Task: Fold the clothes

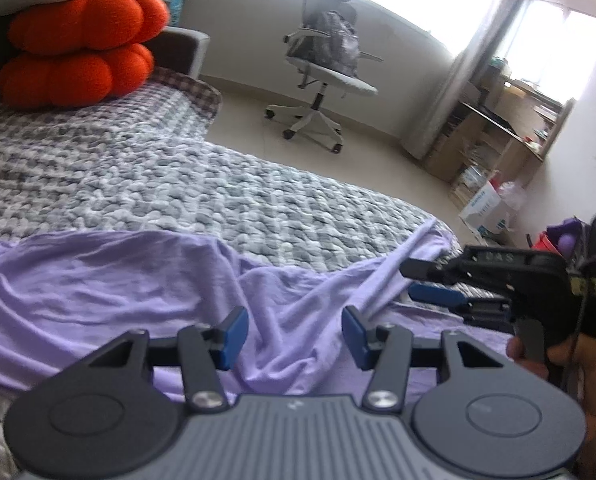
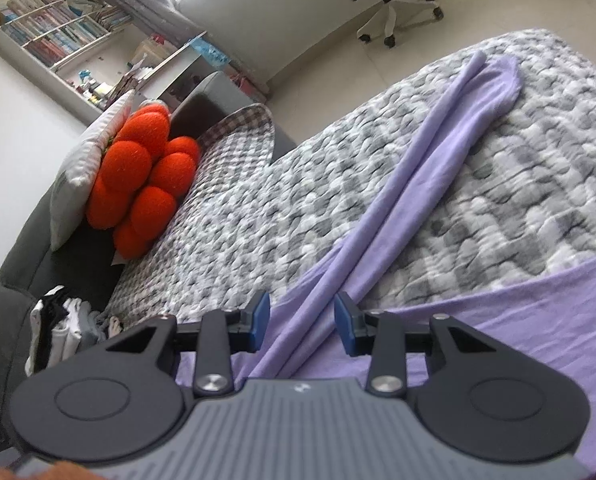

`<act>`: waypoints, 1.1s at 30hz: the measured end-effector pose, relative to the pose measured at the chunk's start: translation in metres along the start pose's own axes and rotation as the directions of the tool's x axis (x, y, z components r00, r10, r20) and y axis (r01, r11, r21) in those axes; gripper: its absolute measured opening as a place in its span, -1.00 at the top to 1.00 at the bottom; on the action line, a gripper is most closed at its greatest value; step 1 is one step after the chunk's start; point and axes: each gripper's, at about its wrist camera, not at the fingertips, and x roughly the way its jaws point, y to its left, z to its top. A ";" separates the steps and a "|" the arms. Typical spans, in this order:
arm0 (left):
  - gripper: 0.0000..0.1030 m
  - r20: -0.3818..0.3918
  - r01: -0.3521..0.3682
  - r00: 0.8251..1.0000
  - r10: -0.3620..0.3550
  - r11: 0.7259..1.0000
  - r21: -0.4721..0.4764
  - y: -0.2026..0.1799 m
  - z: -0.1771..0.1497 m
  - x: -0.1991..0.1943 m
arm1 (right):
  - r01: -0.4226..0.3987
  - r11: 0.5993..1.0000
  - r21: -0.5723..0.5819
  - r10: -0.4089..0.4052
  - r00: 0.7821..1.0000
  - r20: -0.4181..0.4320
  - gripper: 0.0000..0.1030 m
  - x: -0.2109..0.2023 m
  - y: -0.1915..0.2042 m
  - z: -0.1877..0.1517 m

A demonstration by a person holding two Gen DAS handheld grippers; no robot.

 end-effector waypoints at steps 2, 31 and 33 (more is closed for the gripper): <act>0.01 -0.002 0.019 1.000 -0.019 0.999 0.028 -0.005 -0.002 0.002 | 0.009 1.000 0.014 -0.009 1.000 0.012 0.22 -0.001 -0.004 0.002; 0.69 -0.089 0.077 0.994 -0.060 0.978 0.193 -0.025 -0.024 0.039 | 0.163 0.982 -0.093 -0.157 0.985 0.068 0.95 0.037 -0.001 0.007; 0.82 -0.086 0.076 0.994 -0.061 0.980 0.185 -0.023 -0.023 0.038 | 0.170 0.980 -0.105 -0.162 0.983 0.083 0.96 0.035 0.002 0.006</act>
